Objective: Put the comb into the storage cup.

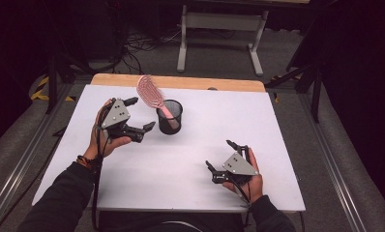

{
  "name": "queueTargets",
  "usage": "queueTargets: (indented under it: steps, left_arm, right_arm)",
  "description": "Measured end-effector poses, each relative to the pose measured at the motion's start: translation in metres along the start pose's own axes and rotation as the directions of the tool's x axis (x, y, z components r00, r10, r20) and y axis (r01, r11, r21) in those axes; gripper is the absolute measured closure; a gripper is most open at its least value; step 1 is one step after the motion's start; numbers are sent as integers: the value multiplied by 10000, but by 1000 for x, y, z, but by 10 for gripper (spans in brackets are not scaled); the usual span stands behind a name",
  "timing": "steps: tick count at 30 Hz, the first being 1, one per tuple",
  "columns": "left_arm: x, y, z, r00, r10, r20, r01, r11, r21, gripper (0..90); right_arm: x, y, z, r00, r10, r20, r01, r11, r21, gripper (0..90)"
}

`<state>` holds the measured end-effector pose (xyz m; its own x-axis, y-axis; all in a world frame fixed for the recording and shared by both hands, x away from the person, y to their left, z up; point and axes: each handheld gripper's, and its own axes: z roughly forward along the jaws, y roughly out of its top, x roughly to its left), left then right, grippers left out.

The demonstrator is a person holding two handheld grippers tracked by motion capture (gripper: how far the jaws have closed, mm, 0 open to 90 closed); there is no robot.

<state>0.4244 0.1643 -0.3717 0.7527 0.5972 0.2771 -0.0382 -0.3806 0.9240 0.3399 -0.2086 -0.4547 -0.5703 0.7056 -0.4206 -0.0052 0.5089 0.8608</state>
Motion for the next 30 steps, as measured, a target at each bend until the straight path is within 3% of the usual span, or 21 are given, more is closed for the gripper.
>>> queueTargets:
  steps: [13,30]
  left_arm:
    - [-11,-9,-6,9999,-79,107,79,10000,-31,61]
    - [-28,-21,-10,9995,307,116,-308,9995,83,60]
  right_arm:
    - [-1,1,-1,9999,119,87,-118,9999,-60,62]
    - [-1,0,-1,9999,97,46,-97,10000,0,63]
